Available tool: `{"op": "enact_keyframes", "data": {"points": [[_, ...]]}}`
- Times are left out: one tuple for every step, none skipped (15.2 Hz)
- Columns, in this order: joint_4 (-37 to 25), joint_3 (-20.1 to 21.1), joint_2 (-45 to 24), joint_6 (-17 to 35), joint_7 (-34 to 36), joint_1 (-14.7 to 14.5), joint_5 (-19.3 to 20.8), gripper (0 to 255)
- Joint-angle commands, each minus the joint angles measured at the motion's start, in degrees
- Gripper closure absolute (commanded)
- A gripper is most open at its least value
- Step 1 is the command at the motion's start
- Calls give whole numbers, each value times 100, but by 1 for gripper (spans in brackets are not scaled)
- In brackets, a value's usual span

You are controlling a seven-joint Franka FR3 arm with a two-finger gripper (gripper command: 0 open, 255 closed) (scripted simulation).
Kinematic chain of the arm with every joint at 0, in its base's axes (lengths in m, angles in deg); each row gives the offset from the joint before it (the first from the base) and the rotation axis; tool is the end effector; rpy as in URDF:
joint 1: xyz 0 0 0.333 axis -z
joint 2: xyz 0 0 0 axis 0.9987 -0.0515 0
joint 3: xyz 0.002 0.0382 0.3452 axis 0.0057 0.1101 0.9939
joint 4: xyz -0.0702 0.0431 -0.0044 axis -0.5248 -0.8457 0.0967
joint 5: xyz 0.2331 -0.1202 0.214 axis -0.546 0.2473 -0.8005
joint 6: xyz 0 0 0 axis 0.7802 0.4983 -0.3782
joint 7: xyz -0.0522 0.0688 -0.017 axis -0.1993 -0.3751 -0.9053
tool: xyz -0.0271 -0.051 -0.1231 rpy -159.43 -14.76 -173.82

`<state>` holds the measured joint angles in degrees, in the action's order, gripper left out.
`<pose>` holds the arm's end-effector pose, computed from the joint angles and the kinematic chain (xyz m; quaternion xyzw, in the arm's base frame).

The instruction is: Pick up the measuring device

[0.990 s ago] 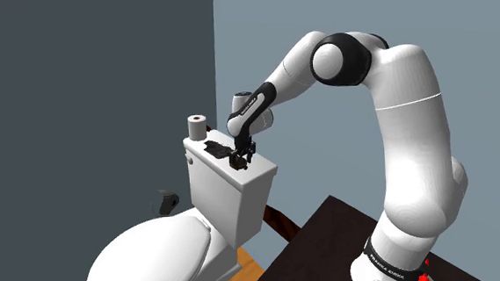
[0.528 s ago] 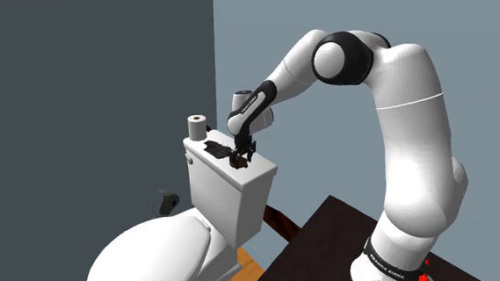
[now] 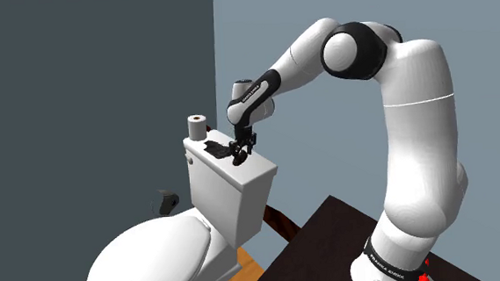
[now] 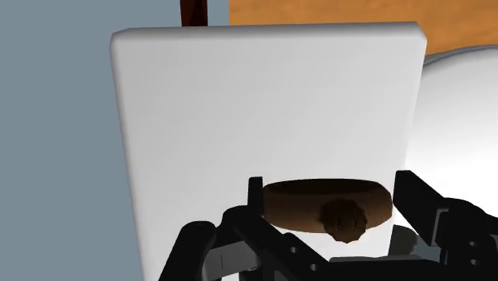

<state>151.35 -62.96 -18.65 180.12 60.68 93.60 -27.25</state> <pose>0.5907 -0.0855 0.2959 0.9994 -0.0254 0.0074 0.0224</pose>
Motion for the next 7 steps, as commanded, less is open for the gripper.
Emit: {"op": "enact_keyframes", "data": {"points": [[-26,0,88,-115,-6,0,-2,255],[-35,1,139,-175,-9,0,-3,255],[-46,1,189,-236,-11,0,-3,255],[-60,1,237,-298,-14,-1,-4,255],[-71,1,287,-359,-16,-1,-5,255],[-75,1,293,-369,-17,-1,-5,255],[-75,1,293,-369,-17,-1,-5,255]]}}
